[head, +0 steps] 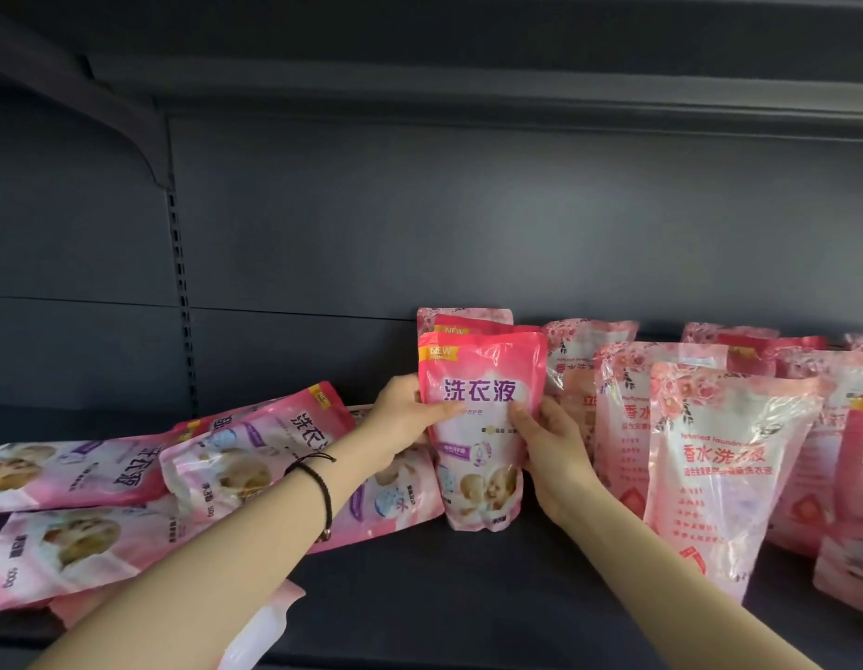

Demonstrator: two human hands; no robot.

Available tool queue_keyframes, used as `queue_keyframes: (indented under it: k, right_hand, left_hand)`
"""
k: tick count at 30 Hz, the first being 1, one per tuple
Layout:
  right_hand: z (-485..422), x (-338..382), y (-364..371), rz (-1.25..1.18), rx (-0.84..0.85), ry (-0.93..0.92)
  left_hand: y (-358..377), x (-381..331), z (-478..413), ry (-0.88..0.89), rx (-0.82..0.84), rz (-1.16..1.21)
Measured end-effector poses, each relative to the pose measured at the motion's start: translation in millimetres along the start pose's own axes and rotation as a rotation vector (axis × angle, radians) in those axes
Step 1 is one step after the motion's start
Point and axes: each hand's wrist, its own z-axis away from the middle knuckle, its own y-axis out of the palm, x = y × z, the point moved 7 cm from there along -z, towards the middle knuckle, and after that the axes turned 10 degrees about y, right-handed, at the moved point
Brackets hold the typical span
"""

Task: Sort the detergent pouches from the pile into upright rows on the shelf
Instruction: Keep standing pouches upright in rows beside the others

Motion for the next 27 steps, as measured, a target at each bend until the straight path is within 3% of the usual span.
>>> queue_keyframes:
  k: [2,5,9,12,15,20,27]
  right_hand:
    - [1,11,0,0.16,-0.058,-0.091]
    - [16,47,5,0.403,-0.179,-0.385]
    - [47,95,22,0.665,-0.31,-0.782]
    - [64,114,49,1.026,-0.306,-0.99]
    - [69,107,83,1.335,-0.147,-1.028]
    - [65,68,137,1.65,0.126,-1.013]
    - [39,30,203,1.835,0.171,-0.905]
  left_hand:
    - [-2,0,0,-0.001,0.035,-0.028]
    - [-13,-9,5,0.011,0.105,-0.174]
    - [-50,-38,21,0.136,0.173,-0.666]
    - [-76,-58,40,0.248,0.277,-1.15]
    - [-98,-68,59,0.387,0.318,-1.46]
    - [-142,-60,73,0.462,0.314,-1.6]
    - [-204,-24,63,0.418,0.399,-1.719]
